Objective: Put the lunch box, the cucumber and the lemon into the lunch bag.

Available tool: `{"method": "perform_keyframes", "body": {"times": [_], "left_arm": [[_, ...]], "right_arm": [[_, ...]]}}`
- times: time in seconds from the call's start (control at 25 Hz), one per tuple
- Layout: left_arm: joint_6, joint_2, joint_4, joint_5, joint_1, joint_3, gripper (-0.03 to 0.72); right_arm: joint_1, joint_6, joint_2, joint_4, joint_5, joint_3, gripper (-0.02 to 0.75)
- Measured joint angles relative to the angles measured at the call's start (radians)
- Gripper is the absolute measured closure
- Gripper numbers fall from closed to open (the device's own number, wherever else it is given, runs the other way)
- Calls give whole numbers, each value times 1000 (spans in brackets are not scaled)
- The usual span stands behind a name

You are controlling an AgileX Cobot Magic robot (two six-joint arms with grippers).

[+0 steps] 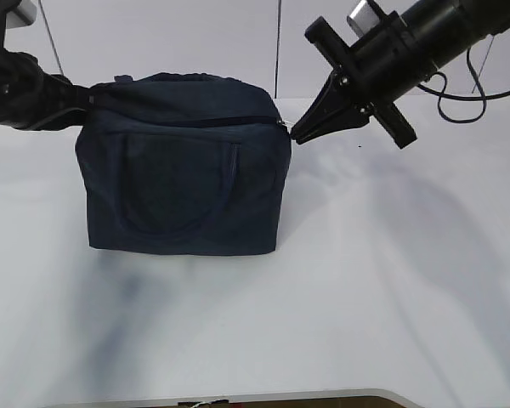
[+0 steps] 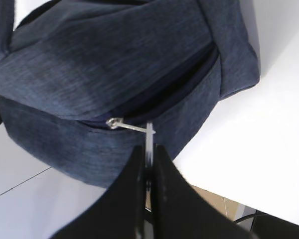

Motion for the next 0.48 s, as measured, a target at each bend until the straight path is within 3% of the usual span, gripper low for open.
{"method": "perform_keyframes", "body": {"times": [0.48], "left_arm": [[0, 0, 0, -8, 10, 2, 702]], "right_arm": [[-2, -24, 54, -25, -2, 0, 733]]}}
